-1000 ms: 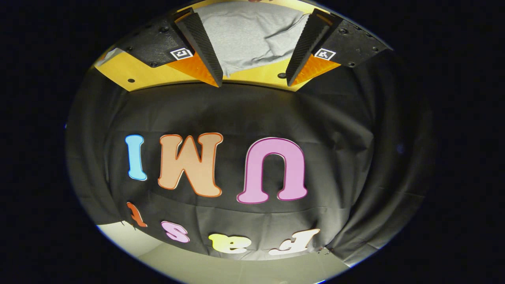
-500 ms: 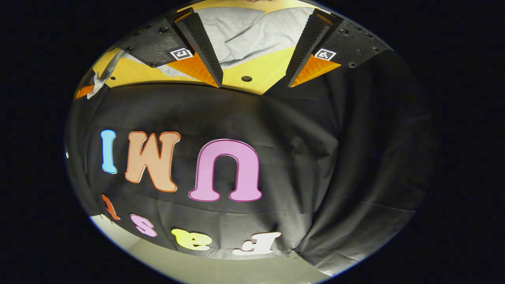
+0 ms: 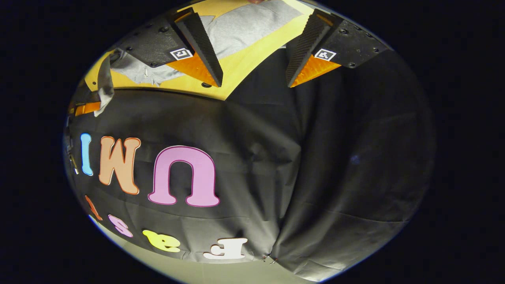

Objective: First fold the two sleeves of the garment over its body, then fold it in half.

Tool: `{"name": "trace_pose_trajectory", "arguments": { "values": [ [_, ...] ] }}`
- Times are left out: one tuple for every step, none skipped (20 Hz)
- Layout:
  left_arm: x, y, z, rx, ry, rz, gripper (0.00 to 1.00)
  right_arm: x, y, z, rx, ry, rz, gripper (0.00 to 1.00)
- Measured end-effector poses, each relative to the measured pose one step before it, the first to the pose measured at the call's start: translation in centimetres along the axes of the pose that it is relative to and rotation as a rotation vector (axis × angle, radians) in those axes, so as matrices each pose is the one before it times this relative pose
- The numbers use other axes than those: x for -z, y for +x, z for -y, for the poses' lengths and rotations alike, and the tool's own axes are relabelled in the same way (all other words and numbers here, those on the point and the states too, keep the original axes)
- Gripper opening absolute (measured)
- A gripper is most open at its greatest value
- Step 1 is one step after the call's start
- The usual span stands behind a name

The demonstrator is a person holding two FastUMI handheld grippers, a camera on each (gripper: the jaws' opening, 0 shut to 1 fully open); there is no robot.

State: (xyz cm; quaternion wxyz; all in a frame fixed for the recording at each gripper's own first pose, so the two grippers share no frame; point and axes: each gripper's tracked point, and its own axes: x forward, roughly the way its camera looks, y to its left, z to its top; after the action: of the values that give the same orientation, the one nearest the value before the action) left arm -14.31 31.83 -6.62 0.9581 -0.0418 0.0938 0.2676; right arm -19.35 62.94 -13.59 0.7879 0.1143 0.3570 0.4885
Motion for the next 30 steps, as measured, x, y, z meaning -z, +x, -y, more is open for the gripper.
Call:
{"name": "trace_pose_trajectory", "arguments": {
  "values": [
    [0.306, 0.198, -0.783, -0.00414, 0.01113, -0.00243, 0.96, 0.767, 1.537, -1.802, -0.02434, -0.01172, -0.0208, 0.06],
    [0.21, 0.151, -0.627, -0.00294, 0.007, -0.00131, 0.96, 0.683, 1.11, -1.245, -0.01558, -0.01081, -0.01576, 0.06],
    [0.251, 0.203, -0.714, -0.00221, 0.00283, -0.00295, 0.96, 0.666, 1.266, -1.124, -0.01131, -0.01084, -0.01843, 0.06],
    [0.659, 0.265, -0.791, -0.00405, -0.00299, -0.01206, 0.94, 1.072, 1.74, -1.378, -0.01838, -0.01319, -0.02925, 0.06],
    [0.739, 0.223, -0.582, 0.00748, -0.01251, -0.02229, 0.95, 1.464, 1.916, -1.23, -0.02269, -0.01434, -0.03321, 0.06],
    [1.093, 0.196, -0.407, 0.01461, -0.02109, -0.02289, 0.95, 1.557, 1.386, -0.931, -0.01032, -0.01637, -0.03471, 0.06],
    [0.721, 0.097, -0.332, 0.01067, -0.0177, -0.01842, 0.94, 2.198, 2.673, -0.93, -0.00729, -0.0384, -0.06477, 0.06],
    [0.834, 0.173, -0.43, 0.00424, -0.01096, -0.01491, 0.96, 1.1, 1.365, -0.668, -0.00272, -0.02318, -0.04098, 0.06],
    [0.958, 0.278, -0.607, 0.00284, -0.01021, -0.01574, 0.96, 1.538, 1.385, -0.771, -0.00861, -0.03425, -0.0521, 0.06],
    [0.701, 0.209, -0.464, -0.00253, -0.00873, -0.01792, 0.96, 1.181, 1.005, -0.385, 0.00304, -0.03031, -0.031, 0.06],
    [1.011, 0.151, -0.532, -0.00622, -0.01563, -0.0353, 0.96, 0.922, 0.818, -0.347, -0.00221, -0.02368, -0.0266, 0.06],
    [0.672, 0.05, -0.382, -0.00596, -0.01945, -0.0201, 0.96, 1.006, 0.966, -0.414, -0.00763, -0.02556, -0.01807, 0.08],
    [1.116, -0.001, -0.607, -0.01109, -0.03935, -0.02709, 0.97, 0.493, 0.276, -0.454, -0.02153, -0.02104, -0.01232, 0.11],
    [0.49, -0.07, -0.283, -0.00323, -0.02136, -0.0099, 0.96, 0.282, 0.08, -0.423, -0.02474, -0.00097, -0.00207, 0.13],
    [0.577, -0.17, -0.155, 0.00771, -0.02318, -0.01591, 0.97, -0.011, -0.023, -0.469, -0.02357, -0.00034, 0.01171, 0.21],
    [1.16, 0.091, -0.573, -0.01712, -0.01325, -0.03587, 0.97, -0.257, -0.892, -0.634, -0.0278, -0.00581, 0.01745, 0.45],
    [1.264, 0.045, -0.843, -0.02427, -0.01006, -0.04073, 0.97, -0.858, -1.458, -0.363, 0.00199, -0.02469, 0.02942, 0.7],
    [1.739, -0.197, -0.527, -0.0114, -0.0227, -0.03275, 0.98, -0.54, -0.886, 0.524, 0.032, -0.04113, 0.03486, 0.95],
    [0.746, 0.192, 0.033, 0.00919, -0.0129, -0.0175, 0.97, -0.634, -0.922, 0.245, 0.02301, -0.03298, 0.03487, 0.93],
    [1.197, 0.256, 0.187, 0.01403, -0.01065, -0.0358, 0.97, -0.178, -0.762, -0.22, 0.00192, -0.00841, 0.02121, 0.93],
    [1.045, 0.27, -0.26, 0.00076, -0.0025, -0.02885, 0.98, -0.287, -1.114, -0.121, -0.00371, 0.01101, 0.02173, 0.94],
    [1.607, 0.466, -0.305, 0.0061, 0.00328, -0.05355, 0.97, 0.012, -0.787, 0.511, 0.01116, 0.02582, 0.0229, 0.97],
    [1.075, 0.093, -0.105, 0.00269, 0.00766, -0.03992, 0.98, 0.221, -0.619, 0.402, 0.01213, 0.01762, 0.00879, 0.94],
    [2.281, 0.055, 0.616, -0.00256, 0.01431, -0.05379, 0.97, 0.56, -0.809, 0.799, 0.02244, 0.02057, 0.00159, 0.96],
    [1.336, 0.769, -0.154, -0.01423, 0.01201, -0.04102, 0.97, 0.766, -0.741, 0.876, 0.0208, 0.02219, -0.00649, 0.96],
    [0.833, 0.532, -0.002, -0.0178, 0.00424, -0.0283, 0.98, 0.902, -0.745, 1.298, 0.03018, 0.04743, -0.01305, 0.96],
    [0.129, 0.001, 0.035, -0.01686, 0.00607, -0.03551, 0.97, 1.004, -0.323, 1.434, 0.03202, 0.06169, -0.00329, 0.94],
    [-1.047, -0.026, -0.125, -0.00791, 0.0227, 0.0212, 0.98, 0.367, -0.434, 1.028, 0.01813, 0.03303, -0.00162, 0.97],
    [0.238, -0.21, 0.451, 0.00386, 0.01566, -0.01015, 0.95, 0.233, -0.62, 1.232, 0.02547, 0.0314, -0.00003, 0.97],
    [0.222, -0.347, -0.202, -0.01356, 0.02266, -0.00897, 0.98, 0.034, -0.496, 1.29, 0.02946, 0.01931, 0.00239, 0.97]
  ]
}}
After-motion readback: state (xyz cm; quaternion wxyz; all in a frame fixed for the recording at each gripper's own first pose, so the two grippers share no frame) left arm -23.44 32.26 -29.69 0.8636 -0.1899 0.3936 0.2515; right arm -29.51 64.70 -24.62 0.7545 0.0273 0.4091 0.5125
